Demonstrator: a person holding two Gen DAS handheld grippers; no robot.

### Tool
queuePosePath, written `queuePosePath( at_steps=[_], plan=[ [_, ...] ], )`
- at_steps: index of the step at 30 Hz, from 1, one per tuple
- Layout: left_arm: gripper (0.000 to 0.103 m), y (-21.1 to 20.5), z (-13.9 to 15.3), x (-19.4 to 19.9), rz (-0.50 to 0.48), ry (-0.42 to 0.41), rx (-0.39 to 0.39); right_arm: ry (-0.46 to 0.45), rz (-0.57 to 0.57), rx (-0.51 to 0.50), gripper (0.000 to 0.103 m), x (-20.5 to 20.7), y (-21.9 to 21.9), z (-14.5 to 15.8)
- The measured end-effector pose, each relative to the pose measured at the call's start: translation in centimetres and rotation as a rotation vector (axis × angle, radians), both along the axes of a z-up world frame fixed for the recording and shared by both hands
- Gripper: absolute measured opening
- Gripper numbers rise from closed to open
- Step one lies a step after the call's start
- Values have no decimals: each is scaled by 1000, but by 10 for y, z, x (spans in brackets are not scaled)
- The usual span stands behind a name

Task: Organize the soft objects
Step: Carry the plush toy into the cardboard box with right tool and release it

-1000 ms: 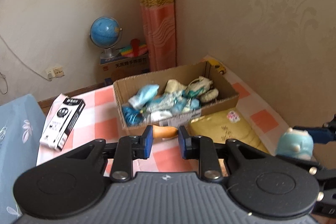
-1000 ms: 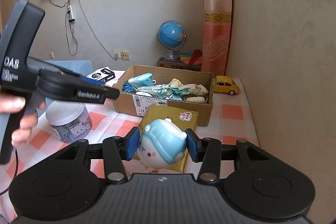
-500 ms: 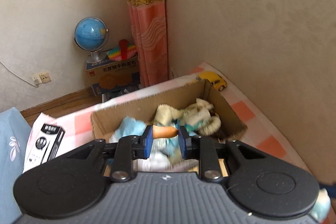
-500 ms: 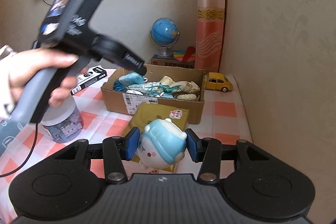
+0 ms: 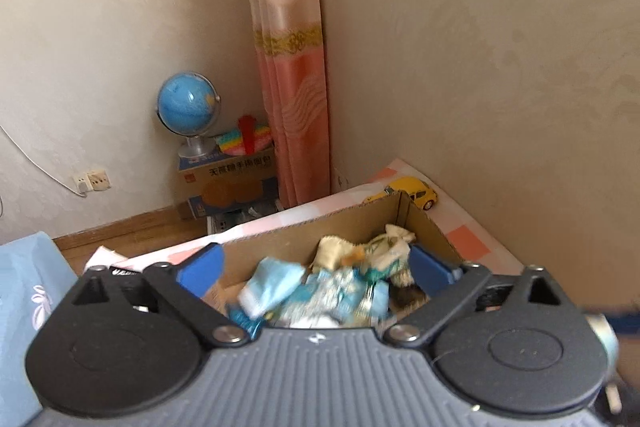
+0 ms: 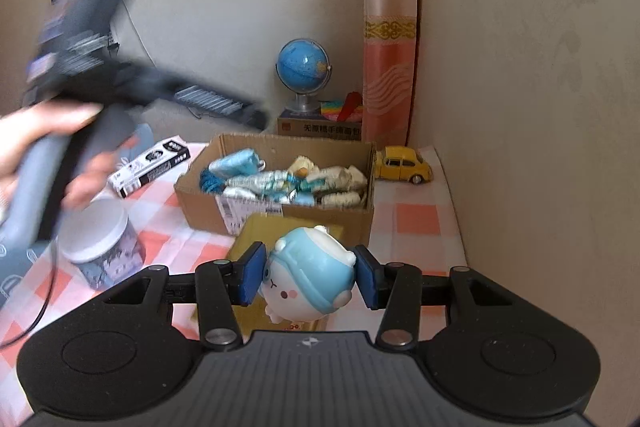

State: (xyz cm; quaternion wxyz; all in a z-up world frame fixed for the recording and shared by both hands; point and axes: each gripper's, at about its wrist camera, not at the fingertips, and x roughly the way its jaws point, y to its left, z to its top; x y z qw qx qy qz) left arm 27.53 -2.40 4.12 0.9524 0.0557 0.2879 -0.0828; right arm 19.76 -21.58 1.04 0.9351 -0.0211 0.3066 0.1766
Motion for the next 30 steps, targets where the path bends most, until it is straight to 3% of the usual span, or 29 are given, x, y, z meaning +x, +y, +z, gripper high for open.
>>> queuePosePath(
  at_steps=[6,11,14,16,17,21,25,30],
  plan=[
    [102,27,-1,-57,40,-17,-34,7,13,-6,53,49,20,11],
    [102,43,-11,-86,114,6,-72,34,29,-9,53,106,45,11],
    [102,48,-16,-94,159,8,-51,54,32,-16,54,134,59,9],
    [102,51,-18,-98,171,15,-47,67,24,-12,71,147,66,6],
    [102,53,-19,-99,169,17,-49,89,26,-4,84,153,67,5],
    [102,54,-17,-100,187,10,-39,63,7,2,103,142,63,10],
    [102,50,-10,-104,179,13,-46,86,-37,6,103,119,50,17],
    [102,36,0,-104,221,42,-8,133,-160,-66,103,77,37,22]
  ],
)
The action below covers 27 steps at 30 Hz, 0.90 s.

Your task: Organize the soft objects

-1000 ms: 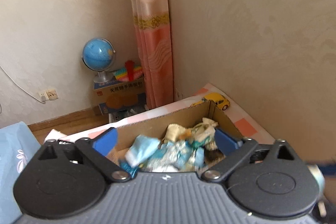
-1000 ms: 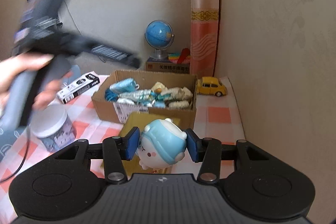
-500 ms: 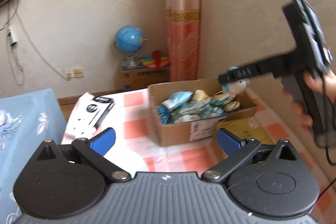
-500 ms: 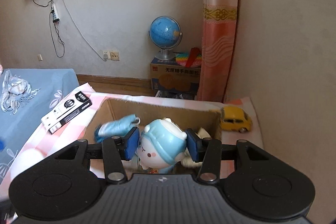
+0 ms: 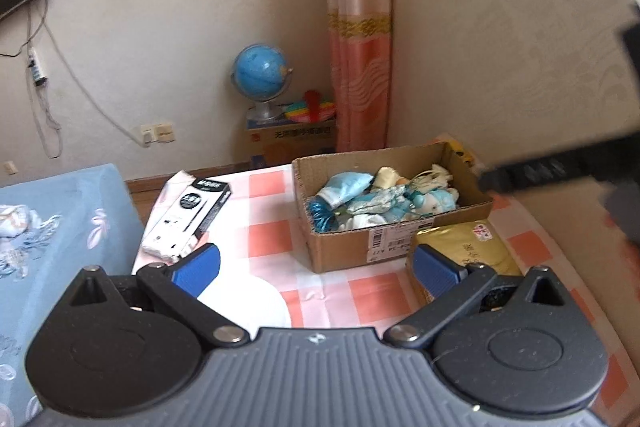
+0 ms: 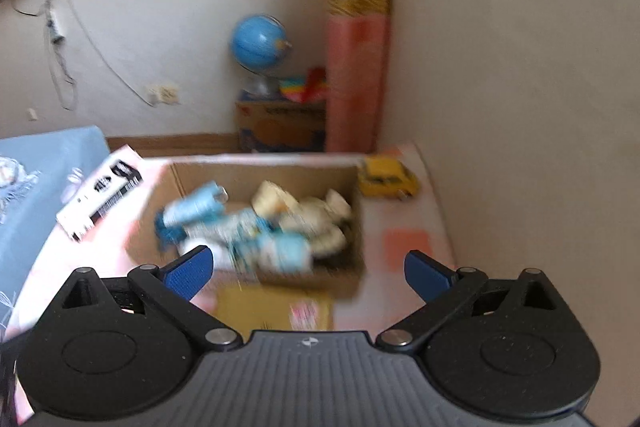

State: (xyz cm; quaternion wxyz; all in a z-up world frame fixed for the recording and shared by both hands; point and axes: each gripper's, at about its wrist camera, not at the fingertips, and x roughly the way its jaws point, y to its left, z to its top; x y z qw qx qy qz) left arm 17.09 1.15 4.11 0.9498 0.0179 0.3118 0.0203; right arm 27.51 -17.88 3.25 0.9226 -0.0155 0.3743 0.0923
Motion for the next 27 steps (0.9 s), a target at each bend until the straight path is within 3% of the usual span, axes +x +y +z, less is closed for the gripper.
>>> queuePosePath(
  at_steps=[6,13,27],
  plan=[
    [102,-11,4,0,27,57,19,23,-72,-29,103,-53,-8,4],
    [102,-15,6,-6,43,88,-11,9,-87,-9,103,-86,-12,12],
    [102,-22,10,-14,50,94,-7,4,-95,-14,103,-100,-13,15]
  ],
)
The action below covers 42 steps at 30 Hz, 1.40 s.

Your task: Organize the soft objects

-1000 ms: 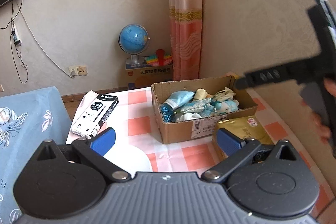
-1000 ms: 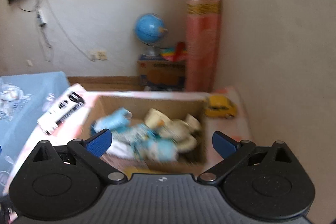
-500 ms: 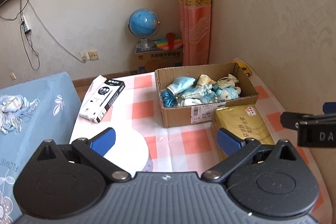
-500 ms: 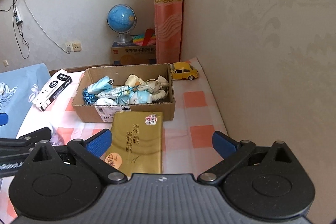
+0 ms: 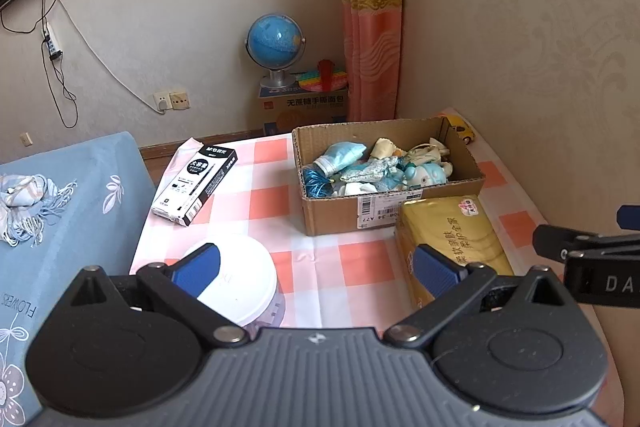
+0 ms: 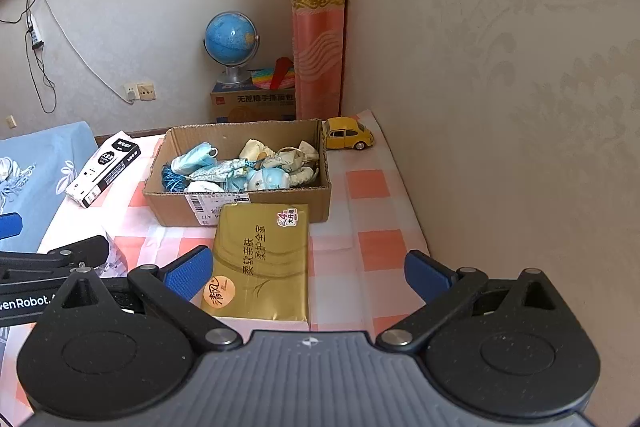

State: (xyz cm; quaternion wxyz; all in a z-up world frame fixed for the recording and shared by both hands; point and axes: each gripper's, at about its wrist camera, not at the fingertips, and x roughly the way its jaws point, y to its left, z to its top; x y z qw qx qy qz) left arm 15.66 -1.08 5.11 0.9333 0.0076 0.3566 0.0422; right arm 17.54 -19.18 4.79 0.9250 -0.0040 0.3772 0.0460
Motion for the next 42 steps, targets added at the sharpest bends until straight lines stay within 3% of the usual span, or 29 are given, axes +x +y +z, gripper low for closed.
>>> queuePosePath(
  at_steps=[42],
  plan=[
    [102,-9,3,-3,-15,7,12,-12,-7,-1,103,-11,-6,3]
  ],
)
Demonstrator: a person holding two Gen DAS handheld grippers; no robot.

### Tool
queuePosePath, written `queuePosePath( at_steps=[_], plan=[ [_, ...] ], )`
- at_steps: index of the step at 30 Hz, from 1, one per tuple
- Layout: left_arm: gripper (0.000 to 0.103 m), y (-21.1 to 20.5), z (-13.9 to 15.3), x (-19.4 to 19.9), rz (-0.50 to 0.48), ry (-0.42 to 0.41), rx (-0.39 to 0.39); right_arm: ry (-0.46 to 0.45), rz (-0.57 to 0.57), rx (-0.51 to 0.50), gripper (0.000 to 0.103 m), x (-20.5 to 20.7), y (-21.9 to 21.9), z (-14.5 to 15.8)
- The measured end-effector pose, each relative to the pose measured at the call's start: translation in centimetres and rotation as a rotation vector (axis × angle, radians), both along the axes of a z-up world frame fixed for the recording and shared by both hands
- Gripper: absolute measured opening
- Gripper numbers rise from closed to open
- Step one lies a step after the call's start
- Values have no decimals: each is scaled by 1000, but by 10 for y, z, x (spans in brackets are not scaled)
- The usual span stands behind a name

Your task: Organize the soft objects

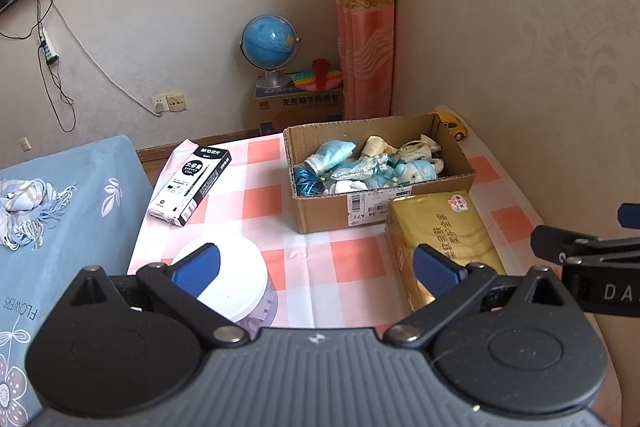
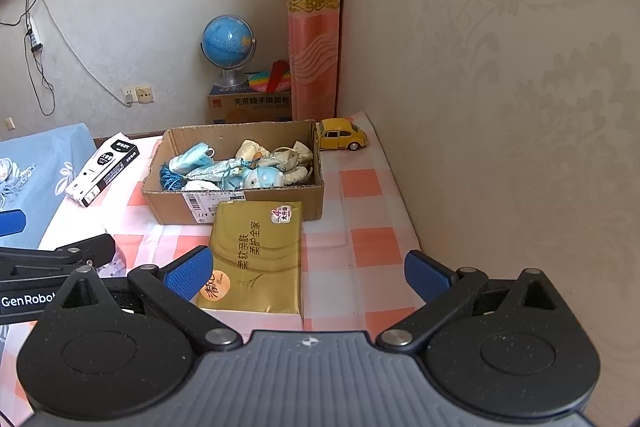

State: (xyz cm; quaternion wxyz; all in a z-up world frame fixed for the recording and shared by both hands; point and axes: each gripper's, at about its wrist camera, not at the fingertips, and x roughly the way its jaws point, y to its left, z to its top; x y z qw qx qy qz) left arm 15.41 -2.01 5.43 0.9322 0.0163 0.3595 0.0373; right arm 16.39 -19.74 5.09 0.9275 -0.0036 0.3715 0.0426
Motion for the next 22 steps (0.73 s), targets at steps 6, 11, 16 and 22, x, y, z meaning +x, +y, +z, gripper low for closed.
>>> queuePosePath(
  at_steps=[6,11,16,22],
  plan=[
    [102,0,0,-2,1,4,0,5,0,-1,103,-1,-1,-1],
    [102,0,0,-4,0,5,-1,6,1,-3,103,-3,-1,-1],
    [102,0,1,-4,1,5,-1,3,1,-5,103,-5,-1,-1],
    [102,0,1,-4,0,5,-1,1,2,-5,103,-6,-1,0]
  ],
)
